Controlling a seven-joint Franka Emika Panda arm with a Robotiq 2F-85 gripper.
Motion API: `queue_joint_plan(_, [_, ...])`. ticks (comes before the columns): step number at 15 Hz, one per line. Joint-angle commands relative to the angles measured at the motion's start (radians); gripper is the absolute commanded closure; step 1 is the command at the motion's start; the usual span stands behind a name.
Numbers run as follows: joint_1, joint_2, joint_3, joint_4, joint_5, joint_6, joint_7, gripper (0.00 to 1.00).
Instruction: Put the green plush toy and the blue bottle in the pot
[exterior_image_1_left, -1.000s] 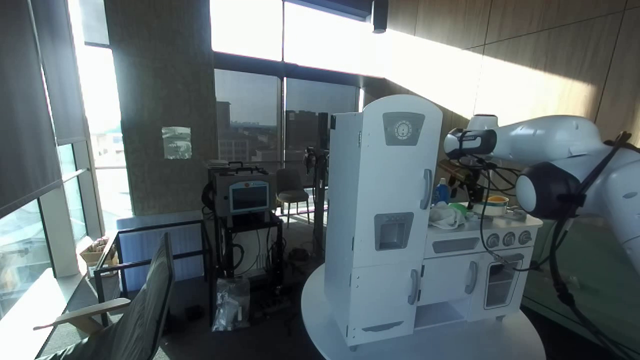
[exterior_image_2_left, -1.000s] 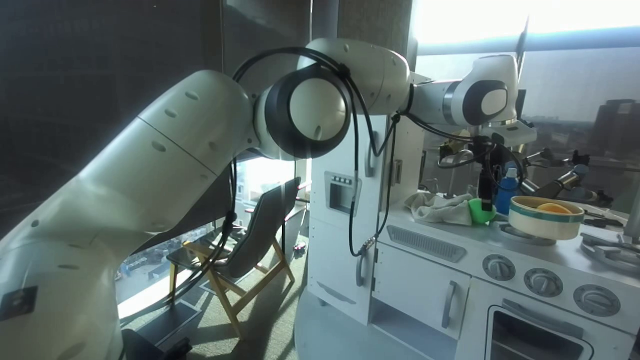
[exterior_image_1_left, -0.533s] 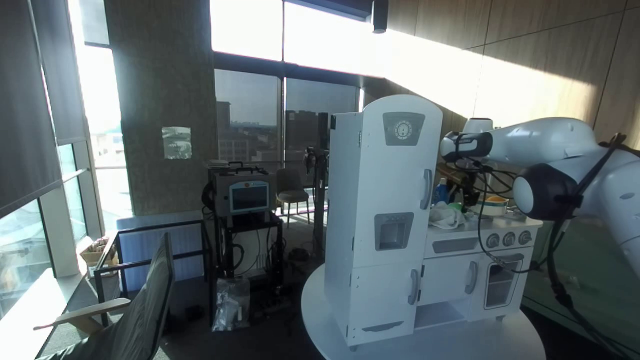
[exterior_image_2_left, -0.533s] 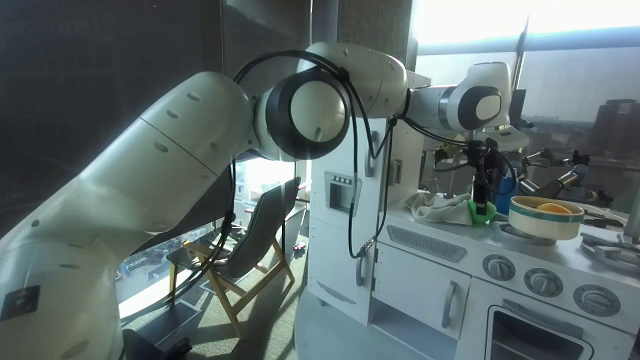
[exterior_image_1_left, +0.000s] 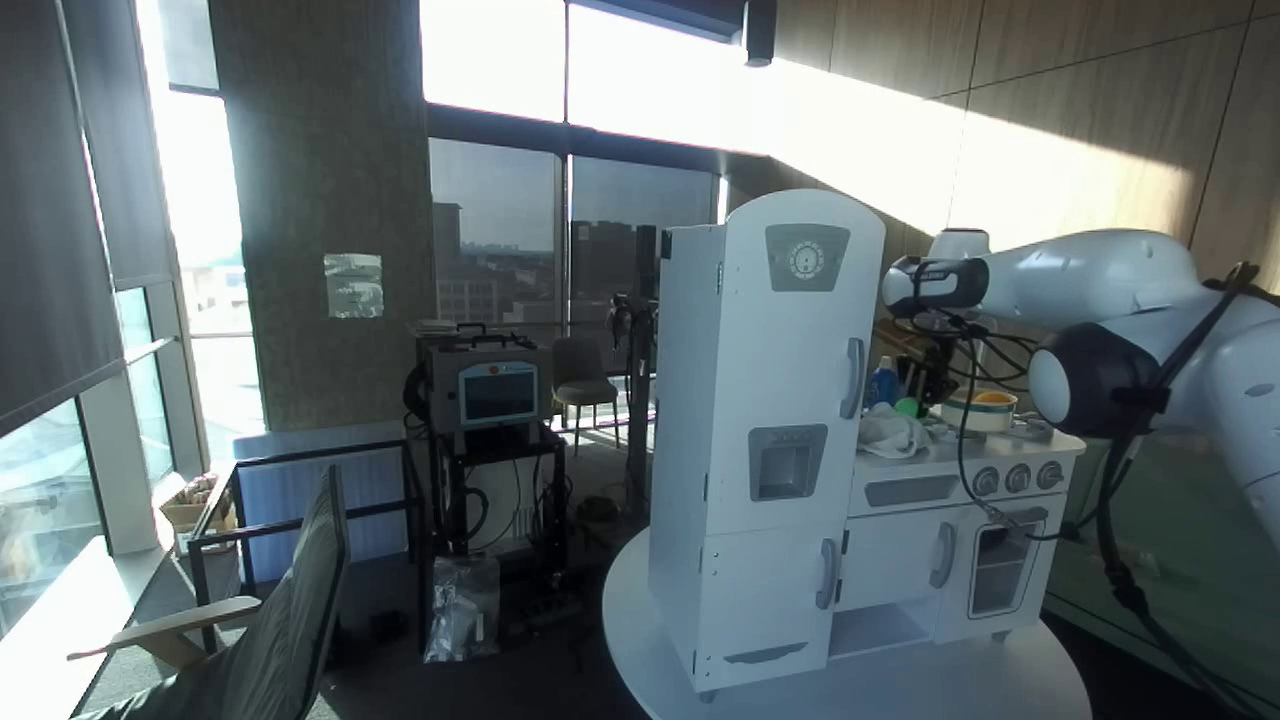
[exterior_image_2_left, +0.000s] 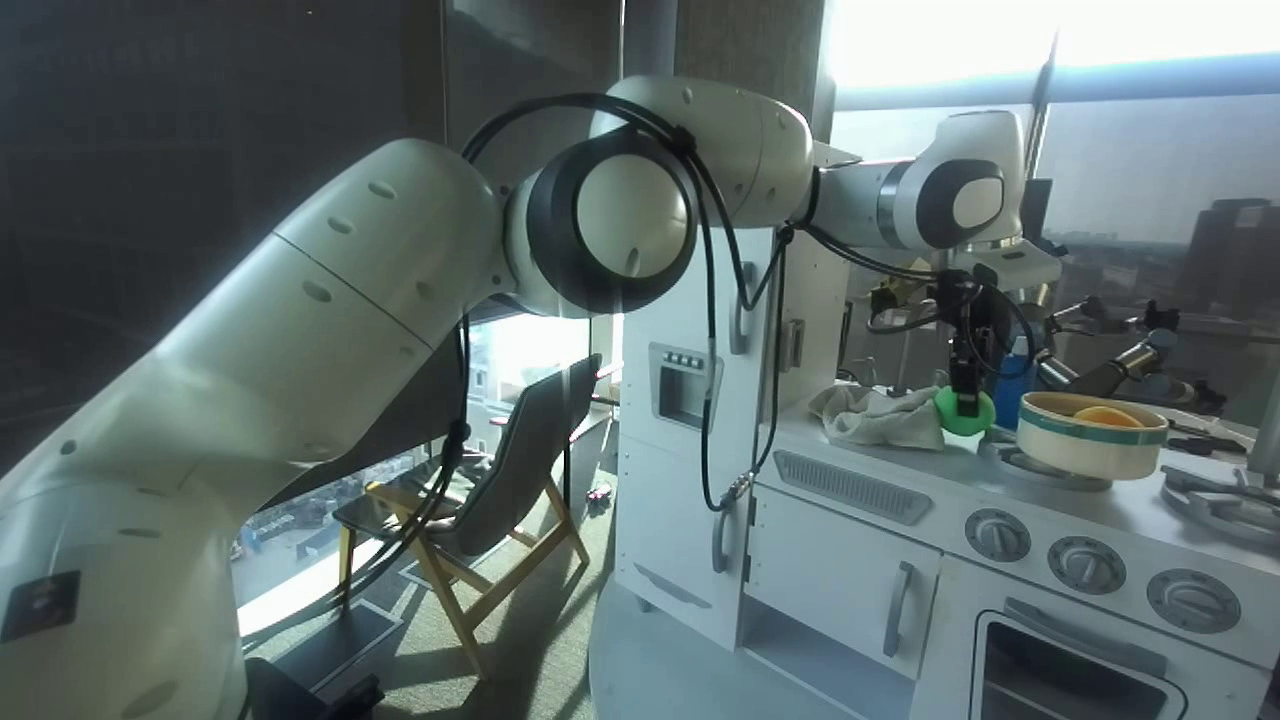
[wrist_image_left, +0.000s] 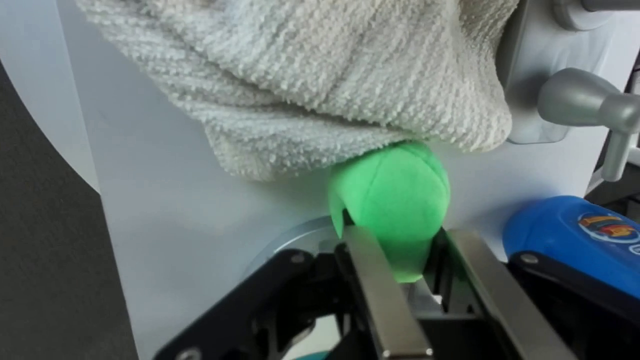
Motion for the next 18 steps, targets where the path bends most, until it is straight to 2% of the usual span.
queue_joint_plan(1, [-0.004,-0.054,-0.01,0.018,0.002,-0.005,0.01,0.89])
queue_joint_plan(8, [-0.057,-0.065,-0.051,0.123,0.013,0.006,0.075,0.88])
queue_joint_plan(13, [-0.114,-0.01,-0.034,0.163,0.063,0.053,0.145,0.88])
queue_joint_plan(18, [-0.126,0.035,-0.034,0.177,0.086,0.09,0.165,0.88])
